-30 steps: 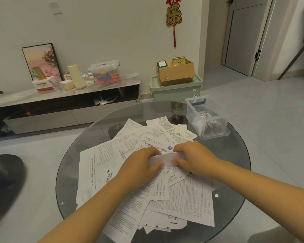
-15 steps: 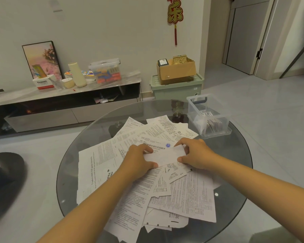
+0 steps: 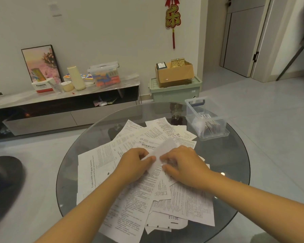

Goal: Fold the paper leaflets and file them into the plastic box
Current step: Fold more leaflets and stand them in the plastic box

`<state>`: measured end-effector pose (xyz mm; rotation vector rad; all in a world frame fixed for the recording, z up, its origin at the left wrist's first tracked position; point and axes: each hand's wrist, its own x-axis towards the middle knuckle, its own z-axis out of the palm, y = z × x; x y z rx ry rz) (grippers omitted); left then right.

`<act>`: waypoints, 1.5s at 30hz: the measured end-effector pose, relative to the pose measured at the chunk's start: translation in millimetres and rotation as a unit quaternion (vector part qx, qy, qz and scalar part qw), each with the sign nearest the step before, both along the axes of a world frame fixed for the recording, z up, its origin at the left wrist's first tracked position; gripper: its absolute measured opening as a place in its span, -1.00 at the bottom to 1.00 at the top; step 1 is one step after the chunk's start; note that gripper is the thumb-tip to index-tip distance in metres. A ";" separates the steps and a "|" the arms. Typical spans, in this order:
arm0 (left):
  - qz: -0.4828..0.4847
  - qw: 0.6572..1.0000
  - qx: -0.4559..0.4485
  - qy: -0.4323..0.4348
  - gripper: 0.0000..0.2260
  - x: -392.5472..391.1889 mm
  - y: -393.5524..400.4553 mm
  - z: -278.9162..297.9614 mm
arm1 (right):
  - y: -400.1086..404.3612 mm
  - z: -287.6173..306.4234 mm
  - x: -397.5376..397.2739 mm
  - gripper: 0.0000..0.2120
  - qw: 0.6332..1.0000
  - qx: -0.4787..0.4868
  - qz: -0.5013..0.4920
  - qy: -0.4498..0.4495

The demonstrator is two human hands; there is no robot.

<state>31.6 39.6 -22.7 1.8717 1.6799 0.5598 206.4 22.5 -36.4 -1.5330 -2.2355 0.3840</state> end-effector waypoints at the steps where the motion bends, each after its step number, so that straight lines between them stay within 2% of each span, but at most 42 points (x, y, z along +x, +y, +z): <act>1: -0.003 1.000 -0.006 -0.019 -0.85 0.9 -1.2 1.0 | 1.1 -1.2 -0.1 -0.63 1.000 -0.005 -0.005 -0.008; 5: -0.019 0.998 -0.024 -0.058 -0.92 3.8 -5.7 4.8 | 3.5 -3.7 0.2 -0.50 0.998 -0.031 -0.036 0.041; 8: -0.042 0.995 -0.027 -0.082 -0.82 3.6 -7.4 6.9 | 6.0 -5.2 -0.1 -0.50 0.994 -0.044 -0.045 0.092; 11: -0.058 0.991 -0.028 -0.114 -0.75 4.7 -9.1 9.3 | 9.8 -4.8 -0.3 -0.56 0.990 -0.045 -0.046 0.129; 13: -0.061 0.992 -0.012 -0.109 -0.75 6.1 -8.8 10.2 | 10.1 -2.1 0.1 -0.69 0.988 -0.040 -0.051 0.142; 17: -0.022 0.993 0.034 -0.111 -0.87 10.8 -6.8 7.3 | 7.3 3.6 1.0 -0.93 0.987 -0.027 -0.075 0.141; 19: 0.009 0.990 0.062 -0.124 -0.86 13.5 -6.3 6.0 | 6.6 5.8 1.3 -0.89 0.987 -0.020 -0.079 0.140; 21: 0.005 0.989 0.083 -0.125 -0.75 15.2 -4.9 6.3 | 7.3 8.5 2.8 -0.82 0.984 -0.028 -0.079 0.159; 23: -0.021 0.990 0.064 -0.122 -0.75 16.4 -4.7 8.8 | 7.8 12.2 6.5 -0.81 0.980 -0.039 -0.079 0.177; 26: -0.026 0.989 0.030 -0.142 -0.95 20.6 -5.1 10.6 | 6.3 17.3 13.6 -0.90 0.973 -0.061 -0.071 0.210; 34: -0.026 0.967 -0.036 -0.253 -0.78 46.7 -9.9 11.5 | -3.4 19.1 26.6 -0.93 0.948 -0.100 -0.099 0.286; 39: -0.009 0.957 -0.037 -0.287 -0.77 60.6 -5.5 15.8 | -6.6 24.3 43.2 -0.95 0.917 -0.143 -0.097 0.359; 45: -0.015 0.955 -0.027 -0.294 -0.87 83.5 -8.9 13.5 | -9.9 32.4 60.0 -0.94 0.914 -0.150 -0.109 0.362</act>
